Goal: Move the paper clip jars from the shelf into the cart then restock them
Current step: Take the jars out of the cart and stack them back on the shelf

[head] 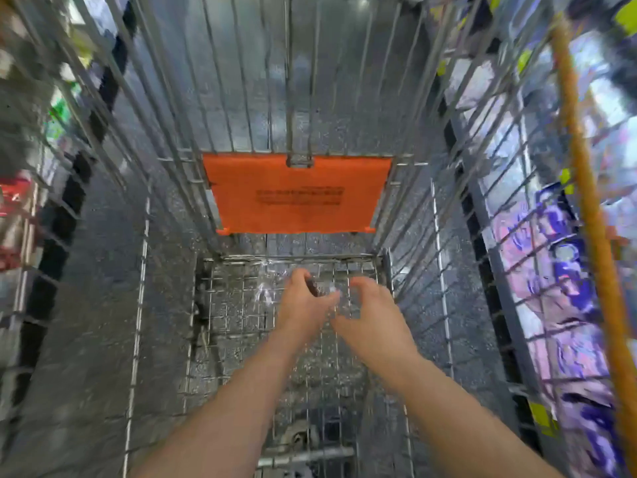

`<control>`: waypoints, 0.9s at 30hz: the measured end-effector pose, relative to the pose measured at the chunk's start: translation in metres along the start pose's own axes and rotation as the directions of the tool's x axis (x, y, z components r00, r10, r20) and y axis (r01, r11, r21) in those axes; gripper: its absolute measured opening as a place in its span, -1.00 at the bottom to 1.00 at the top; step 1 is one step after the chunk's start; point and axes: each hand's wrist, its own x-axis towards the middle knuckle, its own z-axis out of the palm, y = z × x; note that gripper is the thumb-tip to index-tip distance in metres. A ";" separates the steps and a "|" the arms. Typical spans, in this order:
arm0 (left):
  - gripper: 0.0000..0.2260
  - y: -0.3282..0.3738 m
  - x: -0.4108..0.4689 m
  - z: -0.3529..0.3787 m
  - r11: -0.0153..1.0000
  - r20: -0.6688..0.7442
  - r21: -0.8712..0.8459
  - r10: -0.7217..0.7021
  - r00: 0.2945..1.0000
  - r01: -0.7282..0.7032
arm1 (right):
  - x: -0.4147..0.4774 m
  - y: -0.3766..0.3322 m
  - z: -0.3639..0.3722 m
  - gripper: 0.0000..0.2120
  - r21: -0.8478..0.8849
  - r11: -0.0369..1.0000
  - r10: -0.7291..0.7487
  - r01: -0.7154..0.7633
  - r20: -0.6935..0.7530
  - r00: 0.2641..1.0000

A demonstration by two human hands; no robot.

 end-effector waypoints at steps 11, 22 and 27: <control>-0.55 0.137 -0.148 -0.108 0.816 0.103 -0.576 0.137 0.985 -0.054 | -0.107 -0.064 -0.108 -0.22 0.259 0.855 -0.463 0.449 -0.007 0.887; -0.89 0.180 -0.392 -0.195 0.813 -0.040 -0.495 0.332 0.942 -0.308 | -0.290 -0.097 -0.182 -0.36 0.212 0.579 -0.802 0.787 -0.026 0.597; -0.74 0.169 -0.504 -0.258 0.828 -0.278 -0.202 0.464 0.841 -0.523 | -0.379 -0.138 -0.184 -0.23 0.173 0.374 -0.927 0.911 0.054 0.370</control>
